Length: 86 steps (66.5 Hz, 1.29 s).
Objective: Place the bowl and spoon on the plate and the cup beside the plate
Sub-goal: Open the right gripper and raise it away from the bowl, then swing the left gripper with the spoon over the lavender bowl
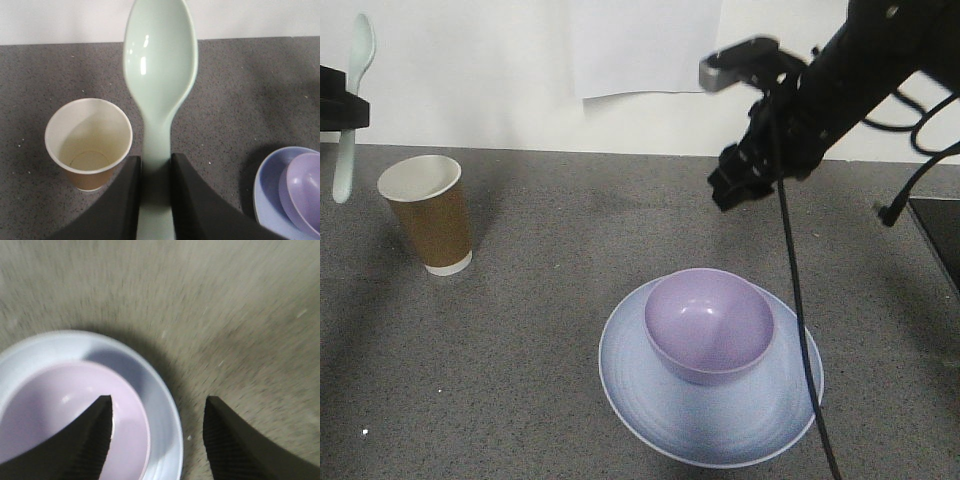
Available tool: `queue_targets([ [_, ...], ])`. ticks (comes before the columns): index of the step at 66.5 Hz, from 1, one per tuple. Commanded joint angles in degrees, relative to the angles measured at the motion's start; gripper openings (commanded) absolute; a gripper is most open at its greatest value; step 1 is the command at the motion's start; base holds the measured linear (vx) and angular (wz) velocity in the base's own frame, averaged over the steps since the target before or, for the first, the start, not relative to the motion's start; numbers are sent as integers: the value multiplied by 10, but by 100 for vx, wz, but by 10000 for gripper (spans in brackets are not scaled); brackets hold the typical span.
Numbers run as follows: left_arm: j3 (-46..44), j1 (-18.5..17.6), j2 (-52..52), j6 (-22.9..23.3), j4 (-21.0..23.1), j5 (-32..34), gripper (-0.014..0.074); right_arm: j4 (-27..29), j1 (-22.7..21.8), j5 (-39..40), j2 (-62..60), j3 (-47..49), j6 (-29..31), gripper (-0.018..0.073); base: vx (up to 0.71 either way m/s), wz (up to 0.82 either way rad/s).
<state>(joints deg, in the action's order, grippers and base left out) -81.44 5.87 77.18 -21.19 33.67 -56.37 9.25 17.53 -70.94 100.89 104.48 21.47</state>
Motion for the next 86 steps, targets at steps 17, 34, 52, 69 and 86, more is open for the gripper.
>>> queue_targets([
  [17,-14,-9,-19,-19,45,-13,-6,4,-3,27,-226,62,-7,0,0,0],
  [34,-14,-89,-4,-86,116,-13,-6,-65,-3,68,-475,-95,-43,-6,0,0],
  [52,-14,-191,35,-85,108,-11,-8,-152,-3,192,-772,-396,-168,-6,0,0],
  [69,-14,-283,72,-19,-20,-10,-8,-168,-3,293,-934,-595,-220,-6,0,0],
  [86,-14,-367,108,-10,-25,12,-8,-164,-3,301,-924,-651,-234,-6,0,0],
])
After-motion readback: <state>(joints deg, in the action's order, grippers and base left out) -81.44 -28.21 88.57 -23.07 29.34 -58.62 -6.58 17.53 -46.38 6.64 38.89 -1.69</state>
